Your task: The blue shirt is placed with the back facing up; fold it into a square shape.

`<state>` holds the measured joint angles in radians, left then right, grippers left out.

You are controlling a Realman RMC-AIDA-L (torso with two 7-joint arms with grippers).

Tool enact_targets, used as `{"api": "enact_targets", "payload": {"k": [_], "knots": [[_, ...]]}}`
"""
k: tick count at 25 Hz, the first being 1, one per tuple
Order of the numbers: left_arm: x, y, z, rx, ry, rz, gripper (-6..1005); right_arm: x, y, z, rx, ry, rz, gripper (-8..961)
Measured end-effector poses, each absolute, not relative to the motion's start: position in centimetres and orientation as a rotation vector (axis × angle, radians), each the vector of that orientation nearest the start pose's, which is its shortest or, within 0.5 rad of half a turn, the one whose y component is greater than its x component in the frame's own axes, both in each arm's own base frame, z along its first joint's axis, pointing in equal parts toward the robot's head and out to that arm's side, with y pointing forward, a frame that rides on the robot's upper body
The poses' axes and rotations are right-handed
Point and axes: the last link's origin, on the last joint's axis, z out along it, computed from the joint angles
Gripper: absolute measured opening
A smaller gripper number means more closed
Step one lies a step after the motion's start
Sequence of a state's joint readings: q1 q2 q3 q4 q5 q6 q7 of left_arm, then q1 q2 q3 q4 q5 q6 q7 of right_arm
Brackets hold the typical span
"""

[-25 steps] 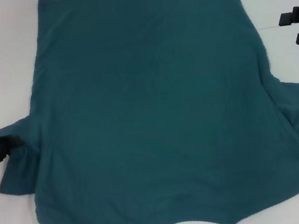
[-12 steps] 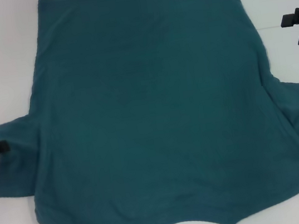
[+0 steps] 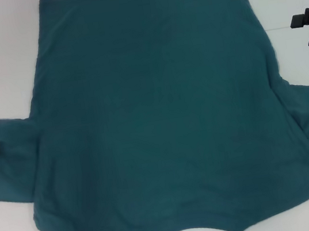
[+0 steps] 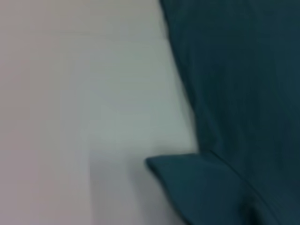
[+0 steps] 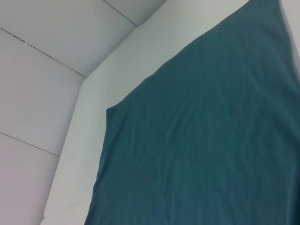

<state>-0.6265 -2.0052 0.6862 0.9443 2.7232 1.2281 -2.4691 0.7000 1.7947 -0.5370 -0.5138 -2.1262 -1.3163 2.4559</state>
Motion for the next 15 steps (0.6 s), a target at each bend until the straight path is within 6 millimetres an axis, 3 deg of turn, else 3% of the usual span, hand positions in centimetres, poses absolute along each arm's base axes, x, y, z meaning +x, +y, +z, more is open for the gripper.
{"api": "enact_targets", "payload": {"k": [5, 15], "knots": [[-31.4, 39.9, 9.8, -1.941, -1.391, 0.138, 15, 29.1, 41.7, 11.7, -1.937, 1.808, 0.745, 884], [-32.1, 39.8, 11.5, -1.886, -1.432, 0.092, 16, 29.2, 41.7, 11.7, -1.935, 1.807, 0.742, 884]]}}
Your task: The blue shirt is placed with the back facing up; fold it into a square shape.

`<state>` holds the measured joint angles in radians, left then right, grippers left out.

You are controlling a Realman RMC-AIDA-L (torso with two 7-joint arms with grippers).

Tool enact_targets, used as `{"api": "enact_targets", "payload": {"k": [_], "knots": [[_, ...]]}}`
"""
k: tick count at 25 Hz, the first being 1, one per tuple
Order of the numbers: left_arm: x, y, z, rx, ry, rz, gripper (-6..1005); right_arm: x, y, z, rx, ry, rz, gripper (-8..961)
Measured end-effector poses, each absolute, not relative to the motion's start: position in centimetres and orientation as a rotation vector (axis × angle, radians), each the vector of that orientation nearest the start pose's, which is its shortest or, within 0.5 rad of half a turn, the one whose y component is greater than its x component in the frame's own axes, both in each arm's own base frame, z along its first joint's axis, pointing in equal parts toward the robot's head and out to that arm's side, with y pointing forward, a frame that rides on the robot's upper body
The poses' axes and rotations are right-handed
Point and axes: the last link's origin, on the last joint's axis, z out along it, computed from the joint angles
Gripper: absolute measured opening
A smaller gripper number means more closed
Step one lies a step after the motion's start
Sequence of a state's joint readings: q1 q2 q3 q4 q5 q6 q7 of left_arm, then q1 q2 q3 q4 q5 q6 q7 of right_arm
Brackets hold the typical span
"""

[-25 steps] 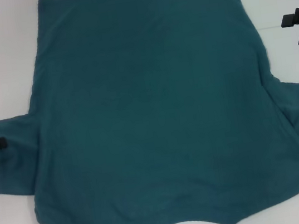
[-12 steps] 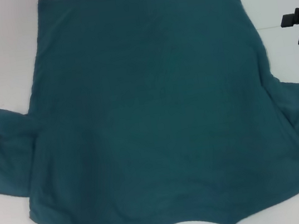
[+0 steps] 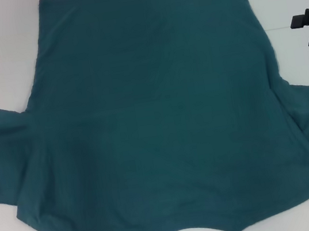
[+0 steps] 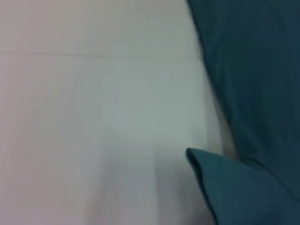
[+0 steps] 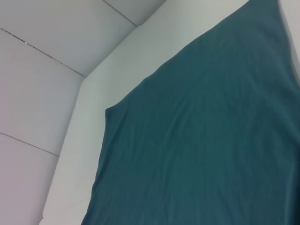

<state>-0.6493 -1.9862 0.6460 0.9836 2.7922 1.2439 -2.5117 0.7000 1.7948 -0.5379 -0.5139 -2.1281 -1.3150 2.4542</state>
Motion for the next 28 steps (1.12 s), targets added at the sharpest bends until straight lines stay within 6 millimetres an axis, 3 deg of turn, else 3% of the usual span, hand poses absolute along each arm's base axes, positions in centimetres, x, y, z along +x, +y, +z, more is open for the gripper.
{"api": "enact_targets", "payload": {"k": [5, 12, 20, 28], "knots": [[-30.5, 39.7, 11.0, -1.932, -1.509, 0.099, 16, 29.1, 41.7, 11.6, -1.939, 1.806, 0.737, 884], [-26.4, 40.6, 10.3, -1.972, -1.604, 0.138, 16, 29.0, 41.7, 11.4, -1.942, 1.811, 0.737, 884], [-22.6, 42.2, 9.0, -2.017, -1.58, 0.201, 16, 29.2, 41.6, 11.2, -1.939, 1.817, 0.736, 882], [-20.1, 43.4, 7.0, -2.036, -1.559, 0.28, 15, 29.1, 41.6, 11.2, -1.941, 1.817, 0.736, 883]]}}
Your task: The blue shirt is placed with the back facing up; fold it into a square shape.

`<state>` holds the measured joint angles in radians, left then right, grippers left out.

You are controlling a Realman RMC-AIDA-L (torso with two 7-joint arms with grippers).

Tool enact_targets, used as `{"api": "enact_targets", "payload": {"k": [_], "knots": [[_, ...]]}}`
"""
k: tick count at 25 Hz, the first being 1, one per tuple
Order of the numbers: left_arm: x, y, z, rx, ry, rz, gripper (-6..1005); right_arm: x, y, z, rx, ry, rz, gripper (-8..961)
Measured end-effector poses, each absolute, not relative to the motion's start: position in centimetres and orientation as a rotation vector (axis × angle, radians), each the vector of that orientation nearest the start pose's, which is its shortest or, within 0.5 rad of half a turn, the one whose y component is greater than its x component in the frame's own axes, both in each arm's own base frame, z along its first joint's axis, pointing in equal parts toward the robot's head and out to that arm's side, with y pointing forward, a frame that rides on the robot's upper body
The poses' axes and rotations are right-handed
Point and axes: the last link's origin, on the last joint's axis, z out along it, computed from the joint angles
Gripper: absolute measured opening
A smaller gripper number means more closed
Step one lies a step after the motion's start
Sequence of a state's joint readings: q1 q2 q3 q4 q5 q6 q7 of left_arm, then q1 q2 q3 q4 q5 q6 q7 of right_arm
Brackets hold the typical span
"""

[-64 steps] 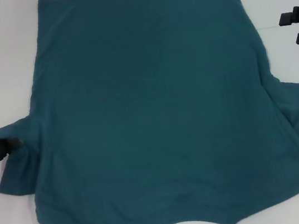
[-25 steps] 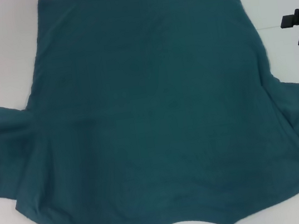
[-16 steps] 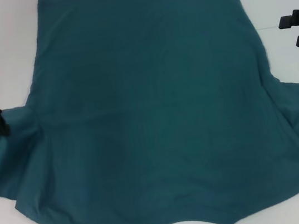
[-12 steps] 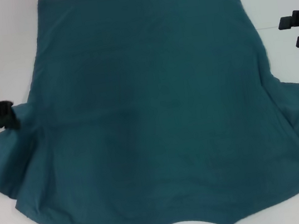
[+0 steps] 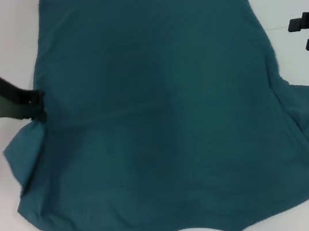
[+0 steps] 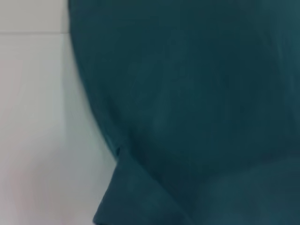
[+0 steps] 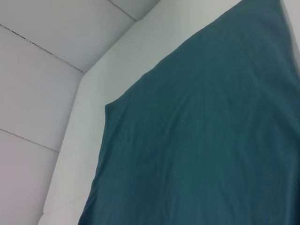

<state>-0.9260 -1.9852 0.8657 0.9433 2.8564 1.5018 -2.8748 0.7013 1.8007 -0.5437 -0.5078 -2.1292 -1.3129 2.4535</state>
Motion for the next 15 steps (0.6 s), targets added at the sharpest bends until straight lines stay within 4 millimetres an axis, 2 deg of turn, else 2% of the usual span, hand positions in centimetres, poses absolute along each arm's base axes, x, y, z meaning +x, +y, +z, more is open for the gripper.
{"api": "enact_targets", "payload": {"k": [3, 9, 15], "knots": [[-19.4, 44.0, 6.1, -2.053, -1.547, 0.274, 15, 28.9, 41.7, 11.0, -1.949, 1.814, 0.737, 884], [-19.2, 44.4, 4.8, -2.063, -1.553, 0.276, 15, 28.8, 41.7, 10.9, -1.953, 1.81, 0.741, 883], [-19.6, 44.8, 4.8, -2.038, -1.55, 0.272, 16, 28.8, 41.7, 10.9, -1.949, 1.812, 0.743, 882]]}}
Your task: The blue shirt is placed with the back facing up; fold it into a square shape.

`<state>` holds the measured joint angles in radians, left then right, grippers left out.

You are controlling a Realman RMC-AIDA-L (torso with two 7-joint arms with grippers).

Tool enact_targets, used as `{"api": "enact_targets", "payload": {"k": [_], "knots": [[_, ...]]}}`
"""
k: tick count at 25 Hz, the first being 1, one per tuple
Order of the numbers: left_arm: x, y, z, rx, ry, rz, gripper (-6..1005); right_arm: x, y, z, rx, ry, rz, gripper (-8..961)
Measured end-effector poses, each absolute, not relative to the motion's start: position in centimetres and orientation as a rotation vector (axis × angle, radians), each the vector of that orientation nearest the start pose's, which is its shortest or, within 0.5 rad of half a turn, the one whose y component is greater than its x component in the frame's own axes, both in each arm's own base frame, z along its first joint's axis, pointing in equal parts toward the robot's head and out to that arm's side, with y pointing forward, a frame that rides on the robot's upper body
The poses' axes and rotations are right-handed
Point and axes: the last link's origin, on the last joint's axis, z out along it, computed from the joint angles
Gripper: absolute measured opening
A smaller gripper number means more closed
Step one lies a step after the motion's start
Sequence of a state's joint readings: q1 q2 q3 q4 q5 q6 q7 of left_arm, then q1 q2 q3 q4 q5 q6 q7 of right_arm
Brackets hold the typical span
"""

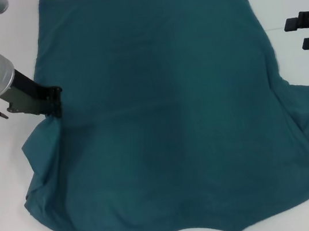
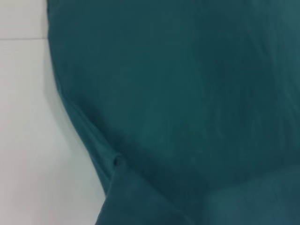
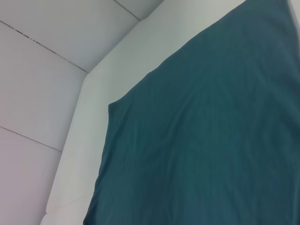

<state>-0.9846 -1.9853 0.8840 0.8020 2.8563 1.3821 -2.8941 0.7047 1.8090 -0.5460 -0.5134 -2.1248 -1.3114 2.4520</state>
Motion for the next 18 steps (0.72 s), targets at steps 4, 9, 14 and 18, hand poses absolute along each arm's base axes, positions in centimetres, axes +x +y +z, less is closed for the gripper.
{"api": "enact_targets", "payload": {"k": [4, 9, 14, 18], "knots": [[-20.1, 44.9, 5.6, -2.011, -1.557, 0.262, 16, 28.8, 41.8, 10.9, -1.947, 1.811, 0.739, 882], [-20.1, 44.8, 5.4, -2.02, -1.553, 0.271, 15, 29.0, 41.8, 10.9, -1.935, 1.811, 0.736, 883], [-19.8, 44.4, 4.6, -2.078, -1.532, 0.291, 52, 29.2, 41.7, 10.8, -1.929, 1.814, 0.734, 883], [-19.4, 44.1, 4.0, -2.117, -1.528, 0.302, 90, 29.3, 41.6, 10.8, -1.925, 1.817, 0.733, 884]]}}
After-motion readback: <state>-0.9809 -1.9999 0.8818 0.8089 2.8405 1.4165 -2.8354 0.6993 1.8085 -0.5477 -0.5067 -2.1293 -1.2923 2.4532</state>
